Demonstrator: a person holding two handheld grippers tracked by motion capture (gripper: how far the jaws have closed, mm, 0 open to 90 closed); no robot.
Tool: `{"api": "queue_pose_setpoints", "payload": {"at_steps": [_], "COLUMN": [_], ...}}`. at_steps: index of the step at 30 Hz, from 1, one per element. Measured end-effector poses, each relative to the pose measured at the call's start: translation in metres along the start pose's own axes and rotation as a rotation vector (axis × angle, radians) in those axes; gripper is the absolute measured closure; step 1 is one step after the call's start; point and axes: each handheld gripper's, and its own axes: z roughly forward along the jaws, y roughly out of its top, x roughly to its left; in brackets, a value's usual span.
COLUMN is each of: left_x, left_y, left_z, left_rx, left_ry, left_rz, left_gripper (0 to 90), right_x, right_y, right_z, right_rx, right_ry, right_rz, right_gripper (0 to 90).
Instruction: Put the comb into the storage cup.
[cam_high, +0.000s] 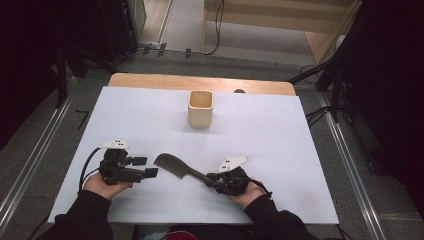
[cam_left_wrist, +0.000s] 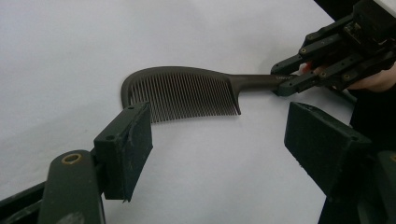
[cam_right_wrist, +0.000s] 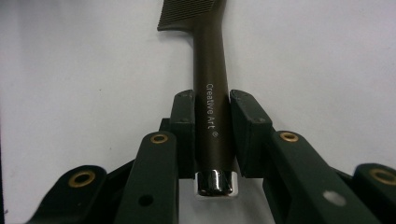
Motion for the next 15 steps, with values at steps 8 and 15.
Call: {"api": "queue_pose_setpoints", "payload": {"at_steps": [8, 15], "left_x": [0.0001, -0.0018], "left_y": [0.0014, 0.0030], "left_z": [-0.0001, 0.0008], "left_rx": [-0.018, -0.015], "left_ry": [-0.012, -0.026], "left_rz": [-0.017, -0.024], "left_gripper": [25.7, 25.5], "right_x": [-0.0030, -0.0015], "right_y": [0.0020, 0.0052], "right_z": [-0.0030, -0.0077], "right_rx": [-0.011, -0.045], "right_ry": [0.012, -0.005], "right_rz": [0.030, 0.051], "right_gripper": [70.5, 70.5]}}
